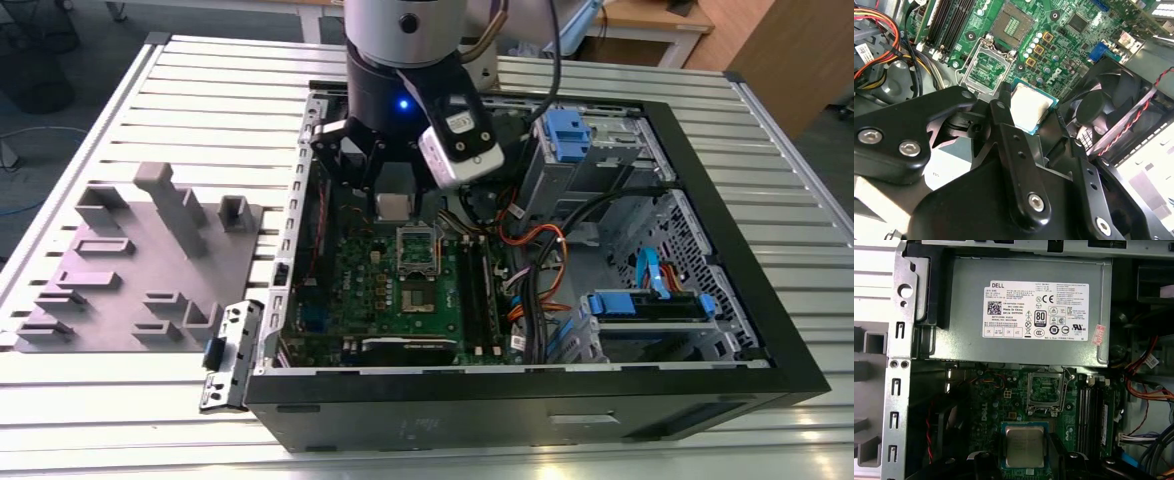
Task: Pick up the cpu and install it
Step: 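Place the cpu into insertion slot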
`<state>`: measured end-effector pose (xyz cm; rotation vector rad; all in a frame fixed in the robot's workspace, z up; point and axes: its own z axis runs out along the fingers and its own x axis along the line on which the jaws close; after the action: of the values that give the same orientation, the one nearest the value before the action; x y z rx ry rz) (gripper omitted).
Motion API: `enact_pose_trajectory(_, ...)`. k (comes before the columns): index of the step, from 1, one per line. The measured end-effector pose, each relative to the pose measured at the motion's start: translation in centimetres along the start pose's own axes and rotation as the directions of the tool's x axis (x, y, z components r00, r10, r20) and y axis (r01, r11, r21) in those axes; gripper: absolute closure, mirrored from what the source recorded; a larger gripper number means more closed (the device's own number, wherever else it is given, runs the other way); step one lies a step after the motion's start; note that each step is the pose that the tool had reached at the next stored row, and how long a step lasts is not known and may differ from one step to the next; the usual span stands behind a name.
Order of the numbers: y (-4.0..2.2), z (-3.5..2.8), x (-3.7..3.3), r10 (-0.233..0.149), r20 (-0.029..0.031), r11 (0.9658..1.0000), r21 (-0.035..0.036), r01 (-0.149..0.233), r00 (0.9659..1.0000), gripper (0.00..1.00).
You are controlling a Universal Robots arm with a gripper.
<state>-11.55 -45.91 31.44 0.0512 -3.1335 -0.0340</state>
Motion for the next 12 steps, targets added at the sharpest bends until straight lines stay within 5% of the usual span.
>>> enact_pose_trajectory(12, -0.15, 1.30, -0.04, 0.000, 0.0001, 1.0000, -0.0001, 0.000, 1.0000, 0.53)
